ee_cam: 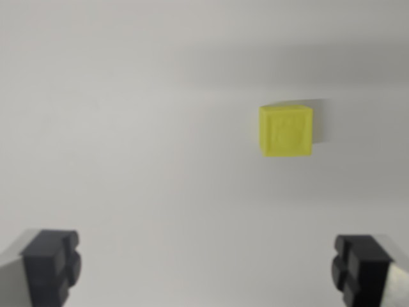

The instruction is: Pick yellow cube

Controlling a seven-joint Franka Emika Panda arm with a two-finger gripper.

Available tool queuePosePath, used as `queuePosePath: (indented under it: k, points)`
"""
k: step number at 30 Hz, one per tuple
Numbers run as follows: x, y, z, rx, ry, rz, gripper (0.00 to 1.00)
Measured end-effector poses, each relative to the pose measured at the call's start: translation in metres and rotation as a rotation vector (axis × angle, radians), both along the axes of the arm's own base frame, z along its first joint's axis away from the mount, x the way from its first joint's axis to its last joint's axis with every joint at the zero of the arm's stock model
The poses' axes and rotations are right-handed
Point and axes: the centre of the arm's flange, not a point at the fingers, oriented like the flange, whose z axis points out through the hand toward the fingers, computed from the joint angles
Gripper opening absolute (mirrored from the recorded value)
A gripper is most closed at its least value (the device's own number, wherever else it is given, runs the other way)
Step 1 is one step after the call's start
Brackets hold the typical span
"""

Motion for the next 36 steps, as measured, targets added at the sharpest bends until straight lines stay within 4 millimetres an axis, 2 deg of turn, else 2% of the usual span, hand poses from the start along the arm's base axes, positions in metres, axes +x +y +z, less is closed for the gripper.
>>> queuePosePath:
  k: [9, 36]
  points:
    - [0.000, -0.003, -0.005, -0.001, 0.002, 0.001, 1.00]
    - [-0.001, -0.022, -0.073, -0.006, 0.015, 0.006, 1.00]
